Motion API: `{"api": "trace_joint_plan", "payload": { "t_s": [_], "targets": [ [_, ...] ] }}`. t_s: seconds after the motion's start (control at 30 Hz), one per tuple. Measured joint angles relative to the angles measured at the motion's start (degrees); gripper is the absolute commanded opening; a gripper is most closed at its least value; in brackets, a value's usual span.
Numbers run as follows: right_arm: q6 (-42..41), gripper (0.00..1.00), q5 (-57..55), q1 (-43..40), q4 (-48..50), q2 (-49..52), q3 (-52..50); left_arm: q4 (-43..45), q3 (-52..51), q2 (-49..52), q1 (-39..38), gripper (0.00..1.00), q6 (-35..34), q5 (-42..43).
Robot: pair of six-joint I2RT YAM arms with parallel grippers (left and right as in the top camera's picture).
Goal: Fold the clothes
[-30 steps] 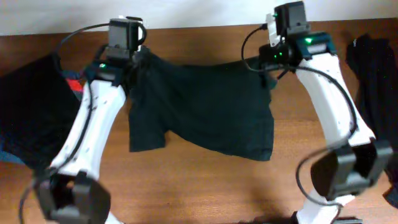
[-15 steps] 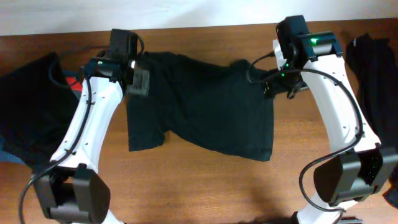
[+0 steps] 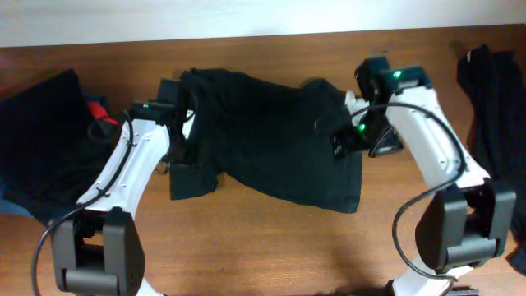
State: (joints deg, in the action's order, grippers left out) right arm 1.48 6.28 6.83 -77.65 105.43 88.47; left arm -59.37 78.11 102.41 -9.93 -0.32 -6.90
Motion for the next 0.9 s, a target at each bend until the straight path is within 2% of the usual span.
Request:
{"api": "trace_joint_plan", "payload": {
  "t_s": [0.07, 0.2, 0.33, 0.73, 0.8, 0.83, 0.9],
  "targets": [
    [-0.11, 1.0, 1.6, 0.0, 4.09, 0.04, -7.34, 2.05, -2.99, 0.0, -0.02, 0.98, 0.0, 0.66],
    [-1.31, 0.98, 2.71, 0.0, 7.1, 0.02, -15.19, 4.22, -6.86, 0.0, 0.0, 0.93, 0.02, 1.27],
    [-2.32, 0.96, 3.1, 0.0, 8.83, 0.02, -18.86, 7.19, -9.55, 0.0, -0.02, 0.9, -0.02, 4.0],
    [-3.26, 0.94, 6.38, 0.0, 14.14, 0.0, -27.06, 14.58, -17.05, 0.0, 0.0, 0.9, 0.0, 6.32],
    [-3.32, 0.88, 6.54, 0.0, 14.67, 0.0, -27.82, 15.96, -17.73, 0.0, 0.0, 0.9, 0.0, 6.32],
    [-3.37, 0.81, 6.6, 0.0, 15.1, 0.0, -28.57, 16.48, -18.18, 0.0, -0.02, 0.89, 0.0, 6.32],
    [-3.8, 0.74, 6.78, 0.0, 15.34, 0.0, -29.0, 16.98, -19.02, 0.0, 0.0, 0.77, 0.0, 6.32]
  ]
}}
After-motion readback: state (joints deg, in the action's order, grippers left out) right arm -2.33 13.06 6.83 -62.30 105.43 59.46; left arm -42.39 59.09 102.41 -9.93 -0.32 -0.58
